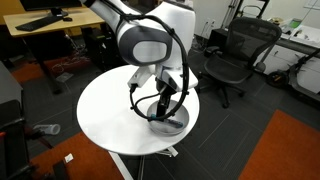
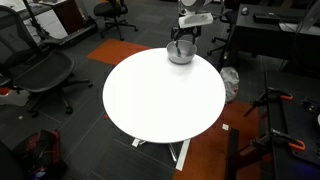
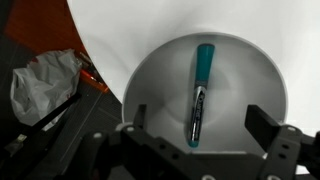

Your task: Remove the marker from the bowl and put it on the table

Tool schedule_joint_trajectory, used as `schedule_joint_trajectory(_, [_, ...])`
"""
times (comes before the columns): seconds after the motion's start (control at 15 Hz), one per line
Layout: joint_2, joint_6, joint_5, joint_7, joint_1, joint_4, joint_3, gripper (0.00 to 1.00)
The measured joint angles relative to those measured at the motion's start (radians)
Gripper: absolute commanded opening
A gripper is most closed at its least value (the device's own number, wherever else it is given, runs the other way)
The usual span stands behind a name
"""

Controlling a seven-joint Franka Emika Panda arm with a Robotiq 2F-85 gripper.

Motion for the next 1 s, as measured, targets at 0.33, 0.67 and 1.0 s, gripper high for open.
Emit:
schedule_joint_trajectory(0.33, [0.066,0.019,0.0,0.034,0.015,0.046,-0.016,1.0])
schedule_joint_trajectory(0.67, [0.12,0.024,0.0,0.04,0.017,0.084,-0.021,1.0])
schedule_joint_trajectory(1.0, [0.157,0.024,0.006,0.04,0.013,0.116,-0.021,0.99])
